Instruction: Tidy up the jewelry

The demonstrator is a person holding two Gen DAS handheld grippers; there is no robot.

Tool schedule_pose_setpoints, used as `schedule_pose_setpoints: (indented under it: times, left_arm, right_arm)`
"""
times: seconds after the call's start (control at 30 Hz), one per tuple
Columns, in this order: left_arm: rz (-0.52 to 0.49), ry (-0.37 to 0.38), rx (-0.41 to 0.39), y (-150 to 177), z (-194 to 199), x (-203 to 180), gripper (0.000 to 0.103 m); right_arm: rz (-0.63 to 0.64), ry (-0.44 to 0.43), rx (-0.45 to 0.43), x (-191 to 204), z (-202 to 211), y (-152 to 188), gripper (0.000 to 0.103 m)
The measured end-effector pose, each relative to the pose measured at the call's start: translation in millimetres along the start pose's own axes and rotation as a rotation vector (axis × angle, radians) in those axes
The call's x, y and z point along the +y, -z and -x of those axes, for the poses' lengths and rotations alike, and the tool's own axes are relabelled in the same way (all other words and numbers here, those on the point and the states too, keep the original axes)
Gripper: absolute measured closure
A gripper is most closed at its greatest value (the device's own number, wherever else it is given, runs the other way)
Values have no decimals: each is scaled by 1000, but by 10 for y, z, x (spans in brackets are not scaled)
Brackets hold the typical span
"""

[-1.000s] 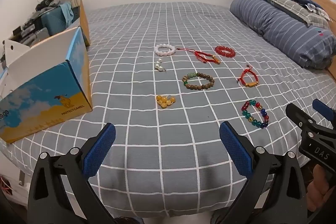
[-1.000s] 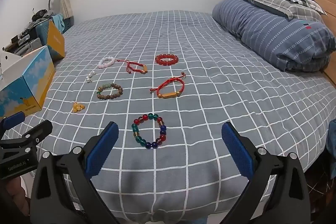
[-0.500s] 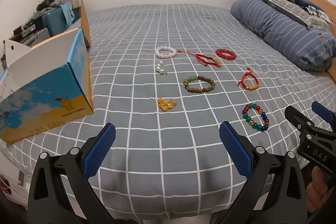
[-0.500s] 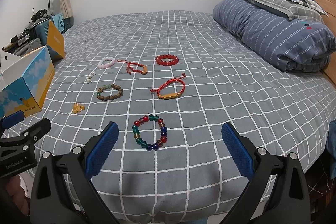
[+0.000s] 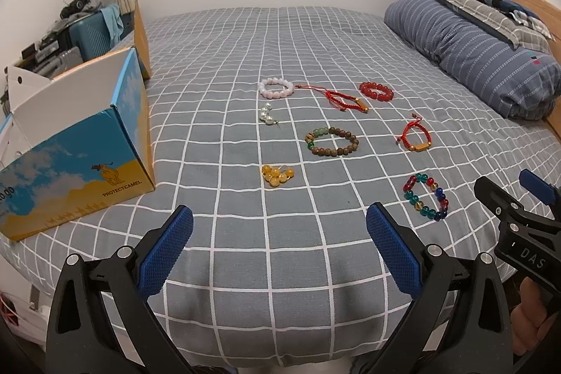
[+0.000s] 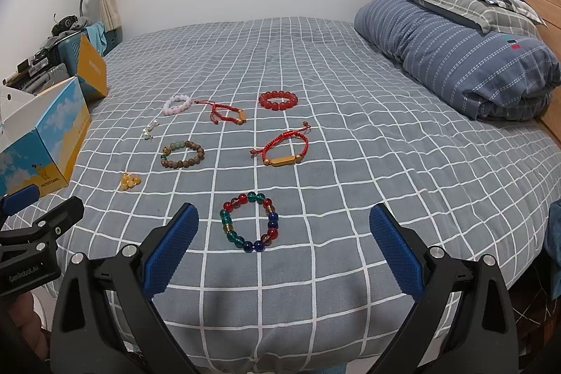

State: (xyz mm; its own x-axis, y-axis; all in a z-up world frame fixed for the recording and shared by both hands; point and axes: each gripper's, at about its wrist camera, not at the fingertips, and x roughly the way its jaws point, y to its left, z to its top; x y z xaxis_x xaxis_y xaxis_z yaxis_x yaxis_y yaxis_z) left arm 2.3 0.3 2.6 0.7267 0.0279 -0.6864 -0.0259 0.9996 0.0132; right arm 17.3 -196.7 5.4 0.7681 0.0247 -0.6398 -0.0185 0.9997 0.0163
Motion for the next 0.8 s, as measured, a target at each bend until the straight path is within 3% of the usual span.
schedule_pose_setpoints:
  times: [0.8]
  left_arm:
    - [-5, -3, 5, 19, -7, 1, 6]
  right_arm:
    - [6, 6, -3, -9, 9, 15, 9]
